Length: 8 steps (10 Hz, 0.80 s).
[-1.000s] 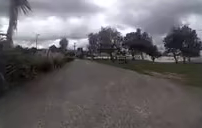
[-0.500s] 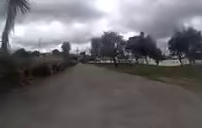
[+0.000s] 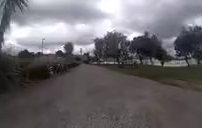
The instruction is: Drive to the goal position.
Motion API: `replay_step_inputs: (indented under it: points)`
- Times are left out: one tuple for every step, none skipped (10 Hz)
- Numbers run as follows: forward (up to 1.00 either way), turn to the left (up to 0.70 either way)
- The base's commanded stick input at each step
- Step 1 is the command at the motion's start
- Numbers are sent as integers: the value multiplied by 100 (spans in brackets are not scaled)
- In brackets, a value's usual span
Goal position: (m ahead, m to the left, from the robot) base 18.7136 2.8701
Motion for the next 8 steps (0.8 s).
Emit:
replay_step_inputs:
  points:
    - [100,0]
    - [100,0]
    - [100,0]
    - [100,0]
    - [100,0]
    - [100,0]
    - [100,0]
    - [100,0]
